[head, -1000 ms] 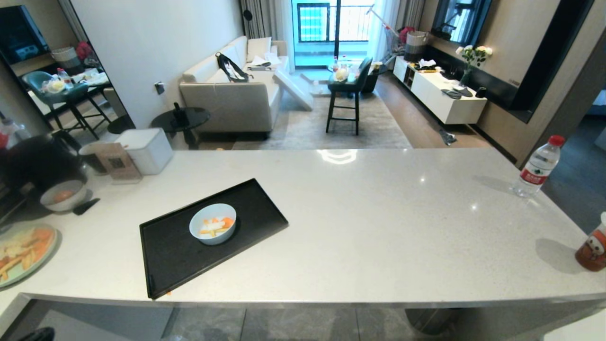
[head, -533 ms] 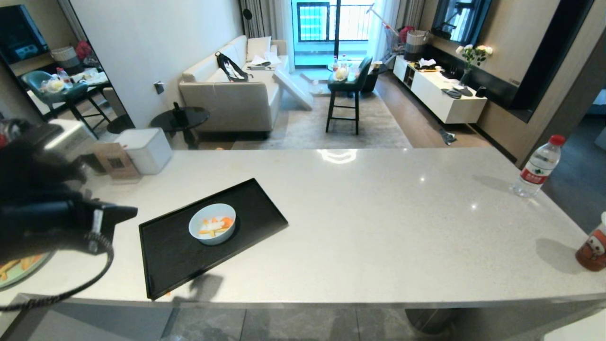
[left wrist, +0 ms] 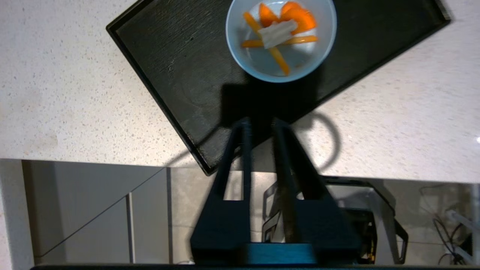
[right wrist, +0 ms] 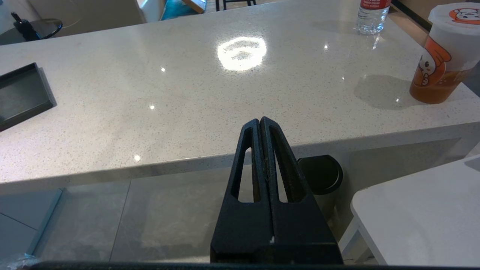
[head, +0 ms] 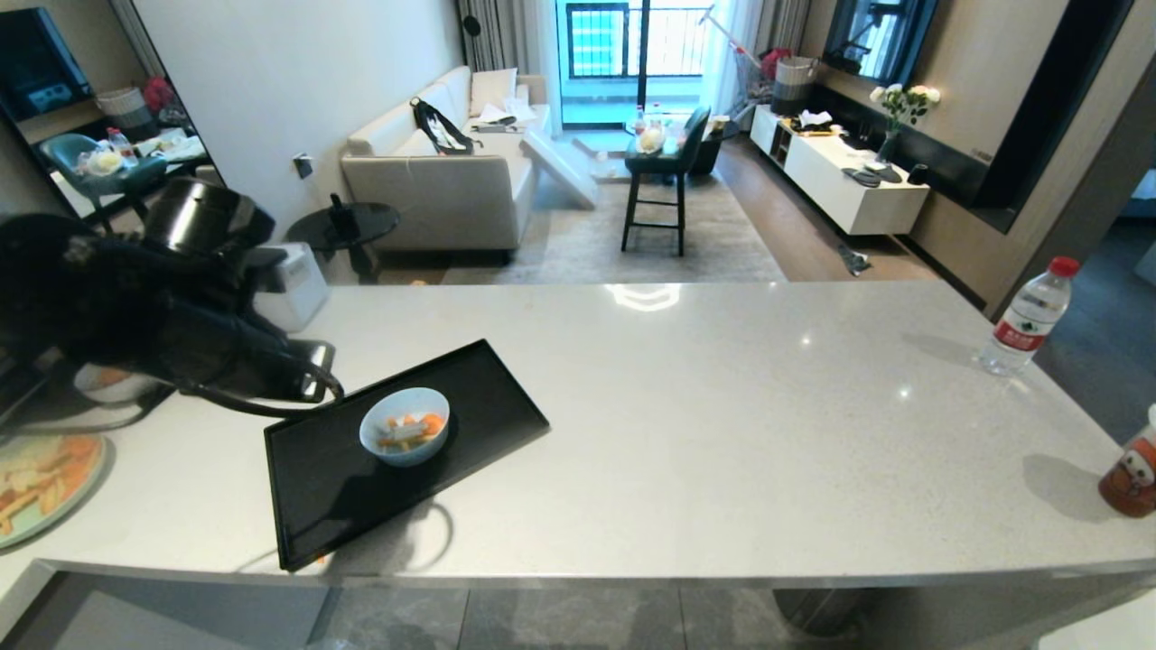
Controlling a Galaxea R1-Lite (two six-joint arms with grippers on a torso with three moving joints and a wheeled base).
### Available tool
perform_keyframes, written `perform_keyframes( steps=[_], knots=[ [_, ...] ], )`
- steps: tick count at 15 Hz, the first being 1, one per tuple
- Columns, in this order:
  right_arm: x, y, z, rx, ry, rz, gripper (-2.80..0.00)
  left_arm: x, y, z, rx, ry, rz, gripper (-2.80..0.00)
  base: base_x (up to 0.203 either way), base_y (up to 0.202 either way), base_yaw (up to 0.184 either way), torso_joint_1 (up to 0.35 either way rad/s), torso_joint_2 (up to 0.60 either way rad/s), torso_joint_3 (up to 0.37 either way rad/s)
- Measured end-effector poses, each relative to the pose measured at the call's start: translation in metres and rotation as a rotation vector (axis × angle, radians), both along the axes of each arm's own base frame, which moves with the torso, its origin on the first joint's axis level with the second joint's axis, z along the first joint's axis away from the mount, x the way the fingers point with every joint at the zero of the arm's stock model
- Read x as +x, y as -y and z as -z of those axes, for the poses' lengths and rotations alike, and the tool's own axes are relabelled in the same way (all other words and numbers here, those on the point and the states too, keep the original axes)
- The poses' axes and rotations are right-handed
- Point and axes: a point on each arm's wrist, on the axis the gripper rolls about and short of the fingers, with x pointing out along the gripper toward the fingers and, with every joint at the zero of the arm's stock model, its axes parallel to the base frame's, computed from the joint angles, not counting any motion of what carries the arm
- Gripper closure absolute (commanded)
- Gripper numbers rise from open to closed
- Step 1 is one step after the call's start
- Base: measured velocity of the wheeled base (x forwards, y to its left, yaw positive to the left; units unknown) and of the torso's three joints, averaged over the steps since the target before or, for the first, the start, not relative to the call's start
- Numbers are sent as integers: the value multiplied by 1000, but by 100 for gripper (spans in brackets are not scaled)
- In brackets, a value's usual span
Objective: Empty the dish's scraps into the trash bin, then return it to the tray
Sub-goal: Pick up the bowl with leftover food
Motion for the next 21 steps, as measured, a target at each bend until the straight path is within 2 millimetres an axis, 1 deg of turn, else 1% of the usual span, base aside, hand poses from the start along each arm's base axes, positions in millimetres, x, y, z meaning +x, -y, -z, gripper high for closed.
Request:
perform_keyframes(
  steps=[2, 6, 8, 9, 12, 16, 19, 21],
  knots=[
    [0, 0, 0, 0, 0, 0, 0, 24, 4, 16, 6, -32, -39, -280, 0, 0, 0, 0, 0, 0],
    [0, 0, 0, 0, 0, 0, 0, 70, 7, 35, -48, -38, -132, -280, 0, 0, 0, 0, 0, 0],
    [0, 0, 0, 0, 0, 0, 0, 88, 3, 46, -84, -40, -197, -280, 0, 0, 0, 0, 0, 0],
    [0, 0, 0, 0, 0, 0, 0, 95, -4, 52, -89, -49, -225, -280, 0, 0, 0, 0, 0, 0],
    [0, 0, 0, 0, 0, 0, 0, 107, -24, 74, -91, -92, -296, -280, 0, 0, 0, 0, 0, 0],
    [0, 0, 0, 0, 0, 0, 0, 114, -49, 98, -87, -144, -366, -280, 0, 0, 0, 0, 0, 0],
    [0, 0, 0, 0, -1, 0, 0, 112, -55, 108, -86, -179, -383, -280, 0, 0, 0, 0, 0, 0],
    [0, 0, 0, 0, 0, 0, 0, 111, -54, 108, -97, -197, -375, -280, 0, 0, 0, 0, 0, 0]
  ],
)
